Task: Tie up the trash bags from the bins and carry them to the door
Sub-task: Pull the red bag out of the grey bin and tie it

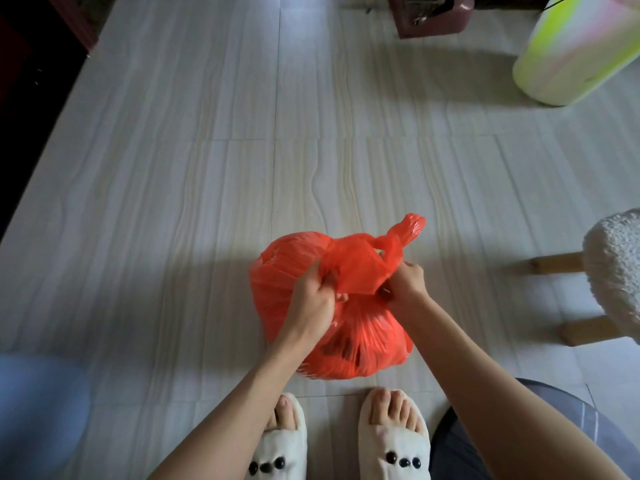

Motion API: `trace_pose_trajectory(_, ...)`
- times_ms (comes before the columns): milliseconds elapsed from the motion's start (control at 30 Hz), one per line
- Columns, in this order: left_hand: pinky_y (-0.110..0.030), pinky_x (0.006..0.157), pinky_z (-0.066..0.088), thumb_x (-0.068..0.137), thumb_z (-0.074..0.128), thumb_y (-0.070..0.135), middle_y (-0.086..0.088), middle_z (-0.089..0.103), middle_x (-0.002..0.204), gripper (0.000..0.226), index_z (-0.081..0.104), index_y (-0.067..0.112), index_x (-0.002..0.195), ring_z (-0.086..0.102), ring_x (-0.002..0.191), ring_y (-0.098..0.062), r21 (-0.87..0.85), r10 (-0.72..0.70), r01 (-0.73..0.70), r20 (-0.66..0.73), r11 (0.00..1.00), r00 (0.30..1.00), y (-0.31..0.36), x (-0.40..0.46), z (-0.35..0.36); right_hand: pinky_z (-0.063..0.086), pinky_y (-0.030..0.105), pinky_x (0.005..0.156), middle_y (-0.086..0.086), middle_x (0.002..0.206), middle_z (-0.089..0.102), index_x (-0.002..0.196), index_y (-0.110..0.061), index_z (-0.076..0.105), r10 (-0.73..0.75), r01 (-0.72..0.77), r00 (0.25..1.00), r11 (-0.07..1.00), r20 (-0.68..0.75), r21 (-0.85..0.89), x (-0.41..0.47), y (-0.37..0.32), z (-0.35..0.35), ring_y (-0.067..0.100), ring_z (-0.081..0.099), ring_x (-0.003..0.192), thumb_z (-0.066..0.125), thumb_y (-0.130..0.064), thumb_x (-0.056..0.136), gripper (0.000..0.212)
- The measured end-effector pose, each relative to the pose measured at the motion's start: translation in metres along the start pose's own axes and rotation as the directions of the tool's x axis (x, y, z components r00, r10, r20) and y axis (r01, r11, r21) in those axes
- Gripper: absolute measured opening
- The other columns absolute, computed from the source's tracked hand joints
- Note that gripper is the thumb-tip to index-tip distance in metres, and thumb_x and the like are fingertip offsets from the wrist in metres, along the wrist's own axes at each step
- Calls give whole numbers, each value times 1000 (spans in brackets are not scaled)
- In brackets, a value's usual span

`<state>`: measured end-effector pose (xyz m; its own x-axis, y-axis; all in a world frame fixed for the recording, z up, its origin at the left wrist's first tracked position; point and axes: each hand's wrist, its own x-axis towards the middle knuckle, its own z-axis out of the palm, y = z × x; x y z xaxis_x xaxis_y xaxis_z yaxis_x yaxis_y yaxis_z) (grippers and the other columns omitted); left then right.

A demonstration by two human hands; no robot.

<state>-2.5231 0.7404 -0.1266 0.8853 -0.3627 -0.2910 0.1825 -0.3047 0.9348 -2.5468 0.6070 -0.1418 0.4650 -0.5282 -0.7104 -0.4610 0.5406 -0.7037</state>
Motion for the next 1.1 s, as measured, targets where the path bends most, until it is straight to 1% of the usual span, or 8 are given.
trace_pose_trajectory(133, -43, 80, 50, 94, 38, 9, -27, 65, 90, 21, 55, 3, 106, 62, 89, -42, 293, -64, 114, -175, 949, 983, -3, 29, -6, 39, 23, 55, 1, 58, 58, 71, -8, 65, -205, 223, 966, 969, 158, -107, -12, 8, -21, 9, 50, 52, 61, -15, 86, 18)
trace_pose_trajectory(267, -44, 88, 42, 96, 34, 18, -24, 61, 118, 35, 43, 3, 126, 57, 108, -41, 699, 52, -2, -50, 715, 997, 5, 25, 11, 28, 29, 51, 9, 53, 40, 70, 7, 58, -382, 405, 903, 910, 194, -90, -22, -2, -40, 14, 36, 48, 59, -5, 84, 18)
trace_pose_trajectory(433, -44, 105, 28, 86, 35, 42, -10, 45, 137, 77, 2, 9, 148, 45, 124, -29, 767, 50, -247, 271, 592, 961, 2, 17, 22, 45, 11, 57, -9, 54, 66, 70, -12, 68, -538, 616, 766, 771, 353, -163, -37, -34, -30, 0, 60, 56, 61, 3, 82, 20)
trace_pose_trajectory(533, -44, 99, 33, 85, 21, 58, -10, 52, 128, 81, 10, 6, 146, 51, 117, -29, 851, 127, -284, 254, 442, 959, -5, 18, 22, 47, 13, 66, -1, 79, 69, 84, -22, 68, -491, 660, 707, 717, 508, -225, -37, -40, -24, 1, 61, 68, 62, -2, 81, 22)
trace_pose_trajectory(667, -42, 88, 41, 97, 17, 37, -16, 61, 112, 52, 50, 5, 120, 57, 105, -36, 780, 168, -291, 238, 554, 957, -5, 25, 14, 43, 19, 92, 1, 125, 55, 129, -24, 46, -360, 652, 724, 634, 588, -415, -12, -30, -23, 5, 52, 108, 59, -7, 80, 53)
trace_pose_trajectory(833, -31, 100, 30, 101, 27, 22, -16, 56, 130, 40, 44, 12, 136, 47, 124, -31, 598, 23, -144, 206, 789, 978, 9, 24, 1, 37, 36, 90, 3, 106, 66, 112, -16, 62, -383, 668, 702, 62, 600, -742, 4, -24, -20, 23, 54, 107, 58, -26, 87, 27)
trace_pose_trajectory(967, -34, 87, 40, 99, 34, 33, -25, 68, 98, 48, 63, -5, 99, 60, 106, -30, 452, -39, -35, 153, 891, 987, 6, 25, -13, 41, 9, 57, -4, 72, 58, 84, -11, 62, -360, 686, 727, 395, 584, -610, -2, -48, -17, 12, 56, 68, 63, -8, 83, 4)
trace_pose_trajectory(1100, -30, 68, 38, 96, 38, 40, -6, 59, 58, 57, 52, 5, 54, 64, 74, -23, 375, -89, 16, 179, 927, 980, 5, 27, -19, 46, 16, 46, 1, 69, 61, 73, -14, 63, -285, 513, 825, 741, 488, -434, -11, -56, -16, 7, 58, 57, 61, 3, 81, 20)
